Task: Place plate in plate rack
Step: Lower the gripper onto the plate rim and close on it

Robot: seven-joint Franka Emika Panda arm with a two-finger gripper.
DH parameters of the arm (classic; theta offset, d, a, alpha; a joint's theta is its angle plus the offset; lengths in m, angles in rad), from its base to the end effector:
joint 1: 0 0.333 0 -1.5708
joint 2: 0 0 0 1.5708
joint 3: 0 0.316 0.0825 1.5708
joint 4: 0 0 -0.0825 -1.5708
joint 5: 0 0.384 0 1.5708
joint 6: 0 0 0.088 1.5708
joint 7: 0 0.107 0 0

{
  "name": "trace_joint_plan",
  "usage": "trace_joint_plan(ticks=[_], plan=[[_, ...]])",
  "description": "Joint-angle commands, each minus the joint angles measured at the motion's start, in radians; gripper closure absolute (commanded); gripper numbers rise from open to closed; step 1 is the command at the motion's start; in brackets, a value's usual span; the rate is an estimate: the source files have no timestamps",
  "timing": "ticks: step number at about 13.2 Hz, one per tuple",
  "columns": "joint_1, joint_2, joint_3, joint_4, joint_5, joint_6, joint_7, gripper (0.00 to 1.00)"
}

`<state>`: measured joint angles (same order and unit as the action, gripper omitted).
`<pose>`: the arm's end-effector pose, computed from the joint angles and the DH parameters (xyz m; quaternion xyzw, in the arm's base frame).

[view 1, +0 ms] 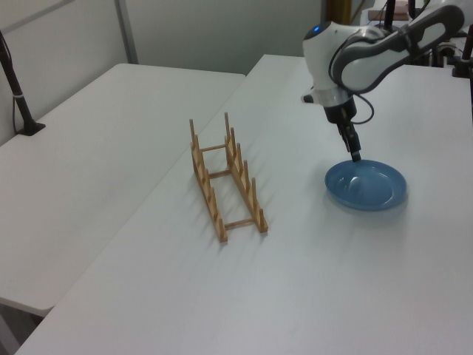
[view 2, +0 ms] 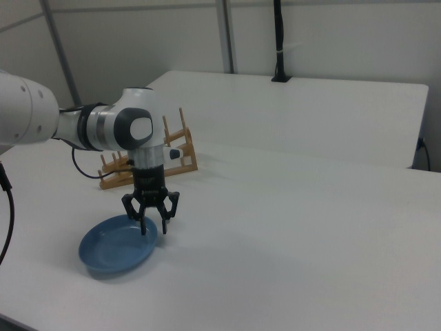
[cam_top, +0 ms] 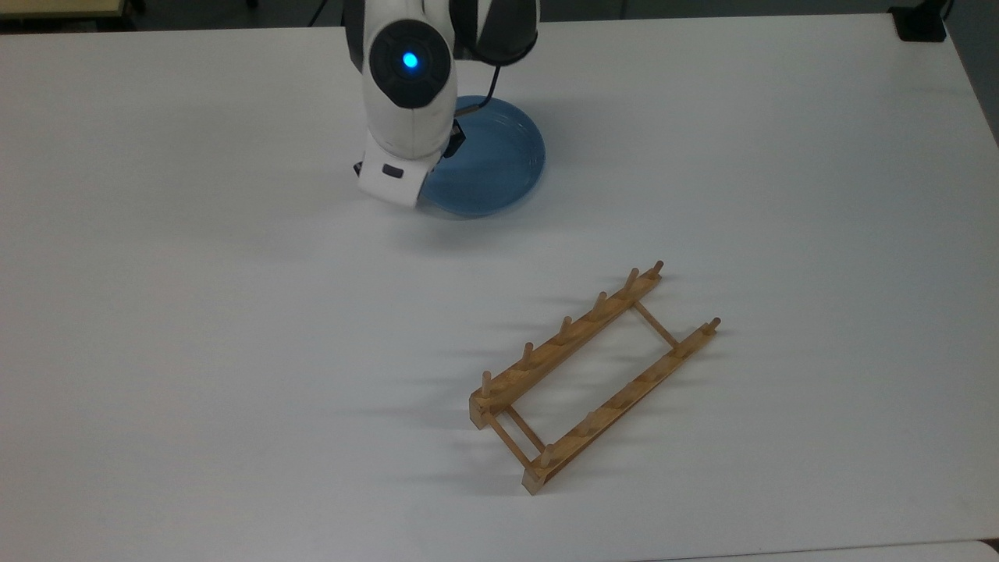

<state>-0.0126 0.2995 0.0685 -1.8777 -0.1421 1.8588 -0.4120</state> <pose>0.5849 0.0200 0.3312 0.9516 0.2584 -0.1646 0.0251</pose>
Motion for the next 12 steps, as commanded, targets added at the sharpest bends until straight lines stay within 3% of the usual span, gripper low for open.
trace_joint_plan(ticks=[1, 3, 5, 6, 10, 12], plan=[[0.019, 0.012, -0.006, -0.012, -0.021, 0.031, -0.005, 0.53], [0.022, 0.021, -0.006, -0.011, -0.021, 0.033, -0.002, 0.7], [0.022, 0.018, -0.006, -0.001, -0.021, 0.026, -0.001, 0.96], [0.022, 0.016, -0.006, -0.001, -0.021, 0.023, -0.001, 1.0], [0.019, -0.032, -0.006, 0.008, -0.019, -0.003, 0.002, 1.0], [0.025, -0.052, -0.006, 0.089, -0.017, -0.109, 0.002, 1.0]])
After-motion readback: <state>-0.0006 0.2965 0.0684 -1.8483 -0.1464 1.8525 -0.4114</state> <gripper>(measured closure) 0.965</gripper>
